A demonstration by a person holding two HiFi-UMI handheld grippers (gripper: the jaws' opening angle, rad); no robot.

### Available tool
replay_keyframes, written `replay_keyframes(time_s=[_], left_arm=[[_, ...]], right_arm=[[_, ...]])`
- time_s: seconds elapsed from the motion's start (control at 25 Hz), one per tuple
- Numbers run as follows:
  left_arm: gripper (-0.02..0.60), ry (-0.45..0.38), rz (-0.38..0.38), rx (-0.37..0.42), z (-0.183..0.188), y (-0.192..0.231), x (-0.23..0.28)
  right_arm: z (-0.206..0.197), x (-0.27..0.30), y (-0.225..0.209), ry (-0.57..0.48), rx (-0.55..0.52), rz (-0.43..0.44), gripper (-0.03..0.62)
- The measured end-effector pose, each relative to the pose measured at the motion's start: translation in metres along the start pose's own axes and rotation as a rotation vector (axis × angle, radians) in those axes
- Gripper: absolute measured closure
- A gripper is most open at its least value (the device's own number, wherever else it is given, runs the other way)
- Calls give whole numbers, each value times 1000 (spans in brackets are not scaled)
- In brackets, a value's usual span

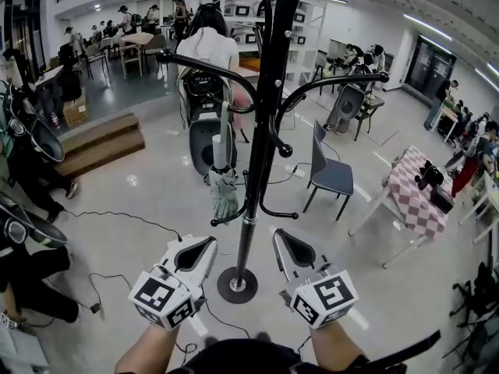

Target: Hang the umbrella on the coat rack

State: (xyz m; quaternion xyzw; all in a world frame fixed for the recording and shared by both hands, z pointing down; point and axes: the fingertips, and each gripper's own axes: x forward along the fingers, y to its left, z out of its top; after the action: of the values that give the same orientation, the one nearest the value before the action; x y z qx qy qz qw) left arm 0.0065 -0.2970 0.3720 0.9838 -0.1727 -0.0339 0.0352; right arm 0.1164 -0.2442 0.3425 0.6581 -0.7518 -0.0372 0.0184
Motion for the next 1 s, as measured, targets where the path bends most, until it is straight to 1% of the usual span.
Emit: replay_keyframes(time_s=[0.16,0.32,0.44,0.56,0.72,0.84,1.0], left_arm=[[571,0,6,-24,-3,-10,5],[571,8,37,16,-9,-17,12],[571,10,61,17,-8,-18,15],[571,17,81,14,-9,-16,19],[571,24,83,4,-14,-20,24],[571,25,85,-12,-16,-20,24],[571,25,85,1,-13,-22,23]], right_arm=[[-1,-3,-11,-2,2,13,588],[-8,-9,-19,-4,24,15,588],[-10,-10,-20,4,16,32,588],[-10,-10,-24,-1,9,30,588],[-15,-10,-28,4,-13,32,588],[-13,-10,-27,-4,-8,37,588],[-10,-10,-29,-10,-11,34,588]])
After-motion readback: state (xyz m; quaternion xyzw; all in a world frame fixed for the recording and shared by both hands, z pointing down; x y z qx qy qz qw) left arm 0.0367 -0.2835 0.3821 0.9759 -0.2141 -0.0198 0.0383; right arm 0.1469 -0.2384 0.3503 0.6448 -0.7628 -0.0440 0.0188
